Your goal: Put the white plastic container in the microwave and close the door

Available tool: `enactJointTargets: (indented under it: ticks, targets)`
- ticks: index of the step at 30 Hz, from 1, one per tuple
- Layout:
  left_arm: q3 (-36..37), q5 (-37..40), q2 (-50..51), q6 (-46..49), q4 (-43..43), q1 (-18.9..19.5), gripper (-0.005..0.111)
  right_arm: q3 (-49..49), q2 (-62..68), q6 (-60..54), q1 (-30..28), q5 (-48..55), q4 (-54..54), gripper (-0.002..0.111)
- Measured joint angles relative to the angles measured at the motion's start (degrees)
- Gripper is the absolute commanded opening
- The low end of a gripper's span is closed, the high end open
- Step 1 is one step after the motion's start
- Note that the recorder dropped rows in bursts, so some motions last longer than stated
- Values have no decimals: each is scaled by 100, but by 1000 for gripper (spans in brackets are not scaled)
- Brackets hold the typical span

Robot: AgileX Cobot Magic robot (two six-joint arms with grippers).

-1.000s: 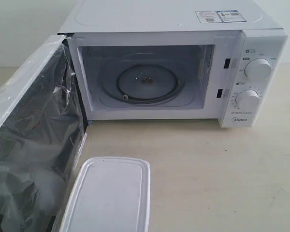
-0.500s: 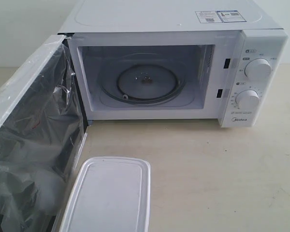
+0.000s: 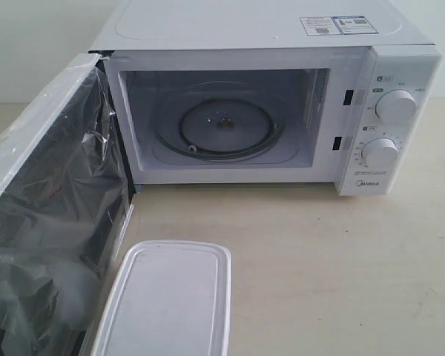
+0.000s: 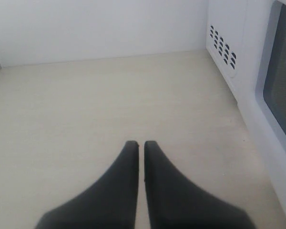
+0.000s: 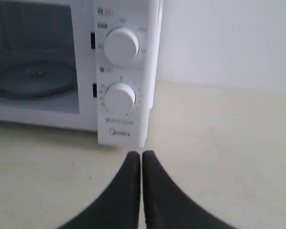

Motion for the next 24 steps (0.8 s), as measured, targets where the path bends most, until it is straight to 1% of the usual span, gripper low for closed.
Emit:
enactJointTargets:
  ticks: [7, 10, 13, 15, 17, 20, 24]
  targets:
    - [0, 0, 0, 0, 0, 0, 4, 0, 0, 17, 0, -1792, -24, 0]
    - [0, 0, 0, 0, 0, 0, 4, 0, 0, 133, 0, -2732, -24, 0]
    - [0, 0, 0, 0, 0, 0, 4, 0, 0, 1144, 0, -3814, -24, 0]
    - [0, 0, 0, 0, 0, 0, 4, -72, -3, 1730, 0, -4211, -24, 0]
    - [0, 0, 0, 0, 0, 0, 4, -432, -3, 2123, 0, -4080, -204, 0]
    - [0, 0, 0, 0, 0, 0, 4, -1325, 81, 2620, 0, -3172, -842, 0]
    - [0, 0, 0, 0, 0, 0, 4, -2632, 609, 3065, 0, -2062, -1122, 0]
